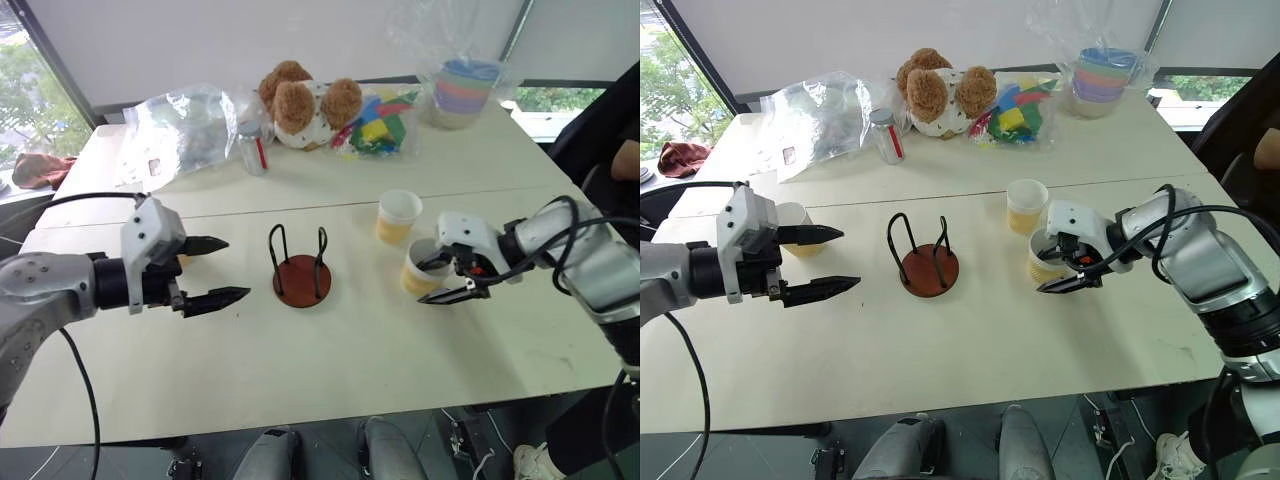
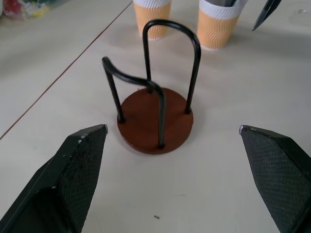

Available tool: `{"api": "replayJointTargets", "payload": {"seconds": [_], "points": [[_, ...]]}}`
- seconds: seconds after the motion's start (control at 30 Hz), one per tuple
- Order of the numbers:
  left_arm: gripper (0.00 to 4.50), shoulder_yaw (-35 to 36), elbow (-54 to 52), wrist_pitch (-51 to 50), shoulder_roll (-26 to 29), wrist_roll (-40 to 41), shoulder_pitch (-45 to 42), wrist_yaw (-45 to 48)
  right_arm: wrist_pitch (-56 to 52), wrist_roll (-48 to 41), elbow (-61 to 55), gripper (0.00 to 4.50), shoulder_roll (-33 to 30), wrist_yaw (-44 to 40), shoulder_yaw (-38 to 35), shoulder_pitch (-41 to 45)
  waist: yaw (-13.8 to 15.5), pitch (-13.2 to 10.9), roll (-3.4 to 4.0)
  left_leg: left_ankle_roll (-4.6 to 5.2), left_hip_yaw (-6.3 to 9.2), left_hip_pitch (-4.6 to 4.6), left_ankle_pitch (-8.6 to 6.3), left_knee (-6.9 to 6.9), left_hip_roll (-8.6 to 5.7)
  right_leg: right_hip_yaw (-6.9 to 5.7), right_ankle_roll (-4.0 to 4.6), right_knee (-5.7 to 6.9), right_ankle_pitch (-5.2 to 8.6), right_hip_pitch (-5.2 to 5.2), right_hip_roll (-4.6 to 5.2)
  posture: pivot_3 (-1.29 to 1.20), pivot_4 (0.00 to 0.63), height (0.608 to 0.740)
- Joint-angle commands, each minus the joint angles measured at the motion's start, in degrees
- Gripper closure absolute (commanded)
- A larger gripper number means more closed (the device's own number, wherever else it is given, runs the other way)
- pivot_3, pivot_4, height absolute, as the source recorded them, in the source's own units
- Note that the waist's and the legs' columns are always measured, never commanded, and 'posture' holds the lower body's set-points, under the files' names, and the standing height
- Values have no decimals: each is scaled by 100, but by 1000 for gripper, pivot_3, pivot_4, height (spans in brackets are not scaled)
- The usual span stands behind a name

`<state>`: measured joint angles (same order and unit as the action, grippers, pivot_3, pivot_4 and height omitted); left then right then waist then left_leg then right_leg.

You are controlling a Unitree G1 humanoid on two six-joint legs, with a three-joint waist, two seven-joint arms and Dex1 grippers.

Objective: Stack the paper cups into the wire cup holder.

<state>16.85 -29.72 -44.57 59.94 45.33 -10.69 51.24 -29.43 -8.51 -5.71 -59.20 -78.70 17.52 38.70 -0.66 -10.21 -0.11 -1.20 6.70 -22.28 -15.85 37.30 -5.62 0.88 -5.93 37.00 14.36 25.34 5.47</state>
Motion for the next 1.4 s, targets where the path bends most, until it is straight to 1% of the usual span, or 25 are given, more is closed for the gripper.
{"api": "replayJointTargets", "payload": {"seconds": [0.03, 0.07, 0.1, 0.2, 0.3, 0.4, 0.43, 0.47, 0.5, 0.57, 0.67, 0.7, 0.8, 0.83, 0.9, 1.1, 1.27, 1.4], "points": [[0, 280, -38, 121, 86, -104, 20, 44, 156, 120, 124, 3823, 48, -27, -82, 139, 8, 0, 0, 0, 0, 0, 0, 0, 0, 0, 0, 0, 0, 0, 0, 0, 150, 740], [0, 280, -40, 124, 75, -116, 30, 42, 164, 111, 135, 4361, 52, -77, -80, 139, 8, 0, 0, 0, 0, 0, 0, 0, 0, 0, 0, -1, 0, 0, 0, 0, 150, 740], [0, 280, -43, 124, 62, -127, 39, 39, 170, 109, 137, 4441, 56, -107, -84, 136, 6, 0, 0, 1, 0, 0, 0, 0, 0, 0, 0, -1, 0, 0, 0, 0, 150, 740], [0, 273, -31, 112, 23, -146, 36, 7, 255, 92, 106, 4441, 17, -243, -89, 118, 0, 0, 0, 1, 0, 0, -1, 0, 0, 0, 0, -1, 0, 0, 0, 0, 150, 740], [0, 302, 142, 185, 49, -254, 103, 67, 531, 197, 373, 4441, -14, -391, -151, 540, -4, -1, 2, 2, 0, 0, -1, 0, 0, 0, 0, 0, 0, 0, 0, 0, 150, 740], [0, 303, 316, 236, 193, -373, 135, 250, 1345, 253, 1126, 4441, -384, -1225, -159, 1551, -34, -10, 15, 1, -14, 1, -1, 2, 0, 4, 1, 4, -2, 5, -2, 0, 150, 740], [0, 313, 389, 271, 254, -416, 130, 343, 1701, 374, 1581, 4441, -484, -1339, -16, 2145, -32, -10, 15, 2, -18, 1, -1, 2, 0, 5, 1, 4, -3, 6, -3, 0, 150, 740], [0, 320, 435, 298, 289, -445, 123, 406, 1943, 449, 1909, 4441, -537, -1367, 119, 2552, -34, -10, 15, 2, -13, 2, -1, -2, 1, 2, 1, 2, -3, 6, -5, 0, 150, 740], [0, 324, 497, 313, 331, -461, 88, 472, 2180, 412, 2269, 4441, -519, -1380, 327, 3116, -36, -11, 14, 2, -15, 2, -2, -4, 3, 2, 1, 1, -2, 8, -7, 0, 150, 740], [0, 298, 567, 301, 377, -452, 6, 556, 2441, 191, 2757, 4441, -236, -1380, 605, 3959, -42, -10, 11, 1, -13, 1, -2, -16, 7, 1, 2, -5, -2, 11, -10, 0, 150, 740], [0, 211, 589, 329, 356, -506, -112, 547, 2788, -222, 3182, 4441, 506, -1380, 675, 4686, -112, -6, 1, -7, -15, 3, -7, -16, 21, 4, 2, -8, -1, 11, -20, 0, 150, 740], [0, 186, 599, 343, 333, -543, -146, 521, 2876, -292, 3277, 4441, 658, -1380, 679, 4790, -142, -6, 1, -9, -16, 4, -9, -10, 23, 5, 2, -5, -2, 10, -22, 0, 150, 740], [0, 150, 582, 304, 305, -562, -167, 519, 2734, -862, 3147, 4441, 1119, -1380, 758, 4872, -157, -7, 0, -9, -14, 4, -9, -6, 23, 11, 3, 1, -3, 10, -22, 0, 150, 740], [0, 178, 502, 265, 275, -535, -116, 476, 2630, -1175, 2925, 4441, 1321, -1380, 898, 4774, -143, -7, 0, -9, -14, 2, -9, -7, 22, 12, 3, 1, -3, 12, -22, 0, 150, 740], [0, 231, 383, 203, 216, -491, -34, 388, 2564, -1506, 2725, 4441, 1617, -1380, 1126, 4705, -147, -7, 0, -9, -10, -2, -10, -8, 22, 11, 3, 1, -3, 18, -22, 0, 150, 740], [0, 368, 248, 140, 84, -463, 214, 266, 2186, -2284, 2714, 4441, 2020, -1380, 1775, 5060, -140, -7, 1, -10, -10, -7, -12, -5, 22, 12, 3, 7, -3, 24, -22, 0, 150, 740], [0, 361, 195, 140, 2, -453, 247, 165, 2546, -2237, 3171, 4441, 2352, -1380, 2407, 5147, -171, -6, 0, -9, -10, -5, -12, -2, 22, 12, 3, 12, -3, 24, -23, 0, 150, 740], [0, 428, 133, 125, -60, -438, 334, 90, 2855, -2084, 3825, 4441, 2692, -1380, 2664, 5276, -175, -6, 0, -9, -11, -5, -12, 0, 22, 13, 3, 14, -3, 25, -24, 0, 150, 740]]}}
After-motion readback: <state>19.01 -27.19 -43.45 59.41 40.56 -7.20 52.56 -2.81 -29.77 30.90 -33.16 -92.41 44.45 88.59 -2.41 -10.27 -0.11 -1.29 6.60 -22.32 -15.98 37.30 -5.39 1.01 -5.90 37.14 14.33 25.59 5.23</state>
